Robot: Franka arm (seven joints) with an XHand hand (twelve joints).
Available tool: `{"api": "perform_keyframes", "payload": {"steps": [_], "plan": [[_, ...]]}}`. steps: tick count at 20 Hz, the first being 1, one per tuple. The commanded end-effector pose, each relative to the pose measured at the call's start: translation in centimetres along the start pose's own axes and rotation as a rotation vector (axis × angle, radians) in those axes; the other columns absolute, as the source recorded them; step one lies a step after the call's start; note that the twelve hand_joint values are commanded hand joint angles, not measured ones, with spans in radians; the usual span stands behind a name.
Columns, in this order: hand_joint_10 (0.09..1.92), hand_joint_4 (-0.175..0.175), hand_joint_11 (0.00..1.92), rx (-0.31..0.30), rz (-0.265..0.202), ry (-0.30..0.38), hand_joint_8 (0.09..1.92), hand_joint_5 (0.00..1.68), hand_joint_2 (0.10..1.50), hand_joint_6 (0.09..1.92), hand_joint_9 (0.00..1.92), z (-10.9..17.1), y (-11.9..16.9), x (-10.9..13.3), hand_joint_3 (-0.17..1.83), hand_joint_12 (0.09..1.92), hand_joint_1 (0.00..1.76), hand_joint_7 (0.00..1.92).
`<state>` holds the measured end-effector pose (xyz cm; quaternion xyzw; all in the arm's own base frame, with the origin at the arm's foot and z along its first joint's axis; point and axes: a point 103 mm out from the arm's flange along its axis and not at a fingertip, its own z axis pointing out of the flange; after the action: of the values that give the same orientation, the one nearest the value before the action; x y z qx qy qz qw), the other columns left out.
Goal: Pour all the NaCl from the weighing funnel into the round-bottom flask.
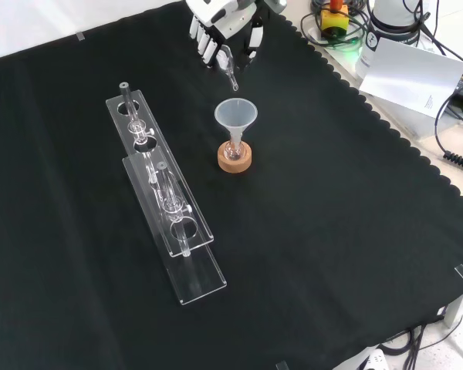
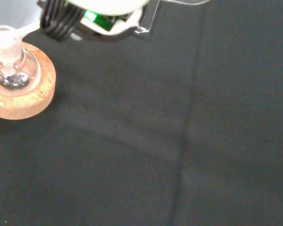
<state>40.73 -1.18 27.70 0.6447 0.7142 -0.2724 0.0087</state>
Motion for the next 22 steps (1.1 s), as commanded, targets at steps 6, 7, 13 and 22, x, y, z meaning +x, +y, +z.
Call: {"api": "perform_keyframes", "payload": {"steps": [6, 7, 13, 22], "plan": [[0.41, 0.069, 0.91, 0.024, -0.011, -0.087, 0.75, 1.11, 0.72, 0.97, 1.1, -0.2, 0.5, 1.0, 0.69, 0.99, 1.11, 0.9], [0.41, 0.069, 0.91, 0.024, -0.013, -0.085, 0.75, 1.11, 0.71, 0.97, 1.1, -0.2, 0.6, 0.9, 0.69, 0.99, 1.11, 0.9], [0.41, 0.071, 0.91, 0.04, -0.018, -0.111, 0.75, 1.11, 0.71, 0.97, 1.1, -0.3, 1.0, 1.0, 0.69, 0.99, 1.11, 0.9], [0.41, 0.073, 0.91, 0.085, -0.015, -0.157, 0.75, 1.11, 0.71, 0.97, 1.1, -0.4, 1.6, 1.6, 0.69, 0.99, 1.11, 0.9]]}}
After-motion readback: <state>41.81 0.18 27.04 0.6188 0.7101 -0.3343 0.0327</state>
